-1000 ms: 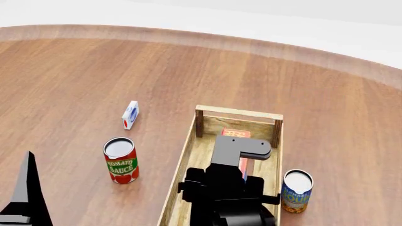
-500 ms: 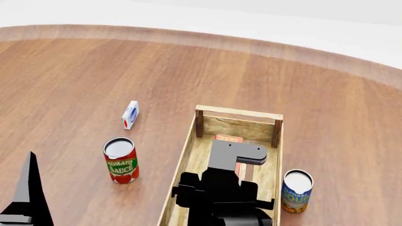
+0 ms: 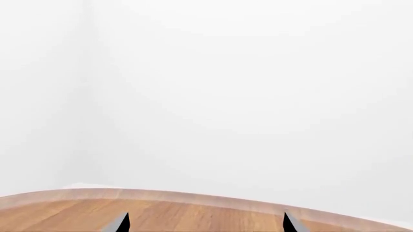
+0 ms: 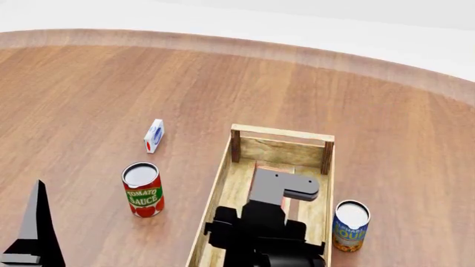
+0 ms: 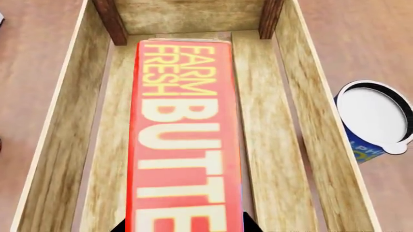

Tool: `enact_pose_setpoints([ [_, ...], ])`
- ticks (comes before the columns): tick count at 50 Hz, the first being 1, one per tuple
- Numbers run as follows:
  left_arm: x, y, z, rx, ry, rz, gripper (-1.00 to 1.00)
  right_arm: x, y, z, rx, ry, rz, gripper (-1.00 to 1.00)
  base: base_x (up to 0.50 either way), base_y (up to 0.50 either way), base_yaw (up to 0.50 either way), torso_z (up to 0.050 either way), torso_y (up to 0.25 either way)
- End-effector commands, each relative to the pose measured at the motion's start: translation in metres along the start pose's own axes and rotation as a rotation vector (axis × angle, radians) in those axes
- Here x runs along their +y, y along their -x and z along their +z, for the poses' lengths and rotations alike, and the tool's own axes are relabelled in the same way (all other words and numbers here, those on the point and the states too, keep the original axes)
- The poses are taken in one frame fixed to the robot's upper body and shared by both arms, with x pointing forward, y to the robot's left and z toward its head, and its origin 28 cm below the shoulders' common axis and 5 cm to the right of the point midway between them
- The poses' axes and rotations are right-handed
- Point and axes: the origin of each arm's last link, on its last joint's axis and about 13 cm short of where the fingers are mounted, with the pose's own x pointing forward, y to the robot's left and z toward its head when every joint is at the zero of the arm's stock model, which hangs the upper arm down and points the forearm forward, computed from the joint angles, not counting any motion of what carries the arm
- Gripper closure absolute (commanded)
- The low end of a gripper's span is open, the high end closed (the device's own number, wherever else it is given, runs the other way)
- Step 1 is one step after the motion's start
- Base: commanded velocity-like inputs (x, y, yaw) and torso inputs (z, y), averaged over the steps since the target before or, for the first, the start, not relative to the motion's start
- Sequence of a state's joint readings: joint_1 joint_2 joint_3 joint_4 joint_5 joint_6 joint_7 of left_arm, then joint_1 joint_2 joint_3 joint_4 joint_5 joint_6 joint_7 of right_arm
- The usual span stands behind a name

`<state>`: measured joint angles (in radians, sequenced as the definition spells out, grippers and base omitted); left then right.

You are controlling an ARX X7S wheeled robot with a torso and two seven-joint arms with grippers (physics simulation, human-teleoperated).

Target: Pick up the butter and put it in the tray.

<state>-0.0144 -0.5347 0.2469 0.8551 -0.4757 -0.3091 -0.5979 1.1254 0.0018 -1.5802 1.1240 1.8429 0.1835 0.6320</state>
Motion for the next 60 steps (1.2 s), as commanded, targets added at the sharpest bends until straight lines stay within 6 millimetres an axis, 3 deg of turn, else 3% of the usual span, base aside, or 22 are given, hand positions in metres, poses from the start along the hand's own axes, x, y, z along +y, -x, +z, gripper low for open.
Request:
enact_pose_setpoints([
  [1,-0.0001,-0.0002,-0.0011,0.003,0.000,0.000,-1.00,-0.0034,-0.0015,0.0052,-0.046,0.050,-0.023,1.00,0.00,0.00,0.00,0.000,0.000],
  [34,-0.0008,0.0008,-0.0014,0.007,0.000,-0.001,-1.00,-0.0049,-0.0032,0.0027,-0.048,0.049,0.005,1.00,0.00,0.00,0.00,0.000,0.001],
  [35,-0.0010,0.0009,-0.0010,0.006,0.000,-0.002,-1.00,-0.0054,-0.0034,0.0018,-0.041,0.053,0.009,-1.00,0.00,0.00,0.00,0.000,0.010],
  [60,-0.0008,-0.0001,-0.0031,0.008,0.002,-0.006,-1.00,-0.0023,-0.0005,0.0052,-0.040,0.054,0.032,-1.00,0.00,0.00,0.00,0.000,0.000],
])
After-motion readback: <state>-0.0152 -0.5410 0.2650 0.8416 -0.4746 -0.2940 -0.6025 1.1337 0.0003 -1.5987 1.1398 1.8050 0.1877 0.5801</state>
